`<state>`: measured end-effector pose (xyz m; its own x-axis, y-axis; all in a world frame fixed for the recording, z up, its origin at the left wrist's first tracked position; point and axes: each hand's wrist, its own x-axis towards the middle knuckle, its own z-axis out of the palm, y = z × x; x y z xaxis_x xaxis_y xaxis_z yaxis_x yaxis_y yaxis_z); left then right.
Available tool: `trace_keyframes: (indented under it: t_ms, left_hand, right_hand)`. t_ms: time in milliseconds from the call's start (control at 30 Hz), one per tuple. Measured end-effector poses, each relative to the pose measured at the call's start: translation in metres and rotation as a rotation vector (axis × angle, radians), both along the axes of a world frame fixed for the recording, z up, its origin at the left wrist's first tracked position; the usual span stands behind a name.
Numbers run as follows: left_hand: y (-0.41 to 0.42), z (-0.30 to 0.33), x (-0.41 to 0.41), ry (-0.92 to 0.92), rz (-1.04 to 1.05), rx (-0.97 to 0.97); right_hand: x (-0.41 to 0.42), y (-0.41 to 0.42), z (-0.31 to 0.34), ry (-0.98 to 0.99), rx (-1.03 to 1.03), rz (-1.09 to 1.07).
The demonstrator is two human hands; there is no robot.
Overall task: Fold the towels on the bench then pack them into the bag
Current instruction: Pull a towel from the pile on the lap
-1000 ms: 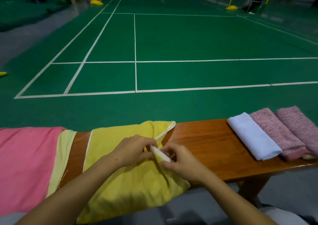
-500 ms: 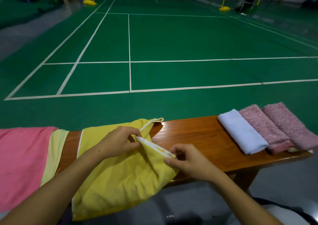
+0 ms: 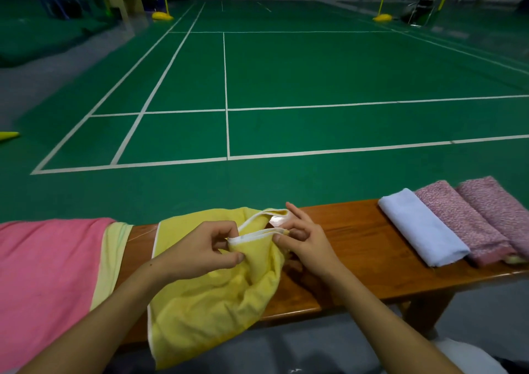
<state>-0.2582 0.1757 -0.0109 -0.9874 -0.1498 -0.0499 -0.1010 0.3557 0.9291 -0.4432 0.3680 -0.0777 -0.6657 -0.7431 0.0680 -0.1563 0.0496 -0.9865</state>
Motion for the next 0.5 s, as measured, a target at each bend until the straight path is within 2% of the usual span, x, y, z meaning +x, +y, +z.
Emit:
trace_keyframes:
  t_ms: [167,333,400,500]
  left_hand:
    - [-0.005,0.006,0.011,-0.013,-0.031,-0.002]
    - [-0.011,0.014,0.019,-0.016,-0.01,-0.084]
    - [-0.018,0.012,0.022,-0.009,0.042,-0.249]
    - [-0.025,0.007,0.024,0.001,0.172,-0.689]
  right_hand:
    - [0.001,-0.015,0.003,-0.01,-0.101,0.06]
    - [0.003,-0.016,0.013,0.008,-0.091,0.056]
    - [0.001,-0.014,0.015,0.049,-0.069,0.055]
    - [-0.004,-0.009,0.019,0.195,-0.025,0.081]
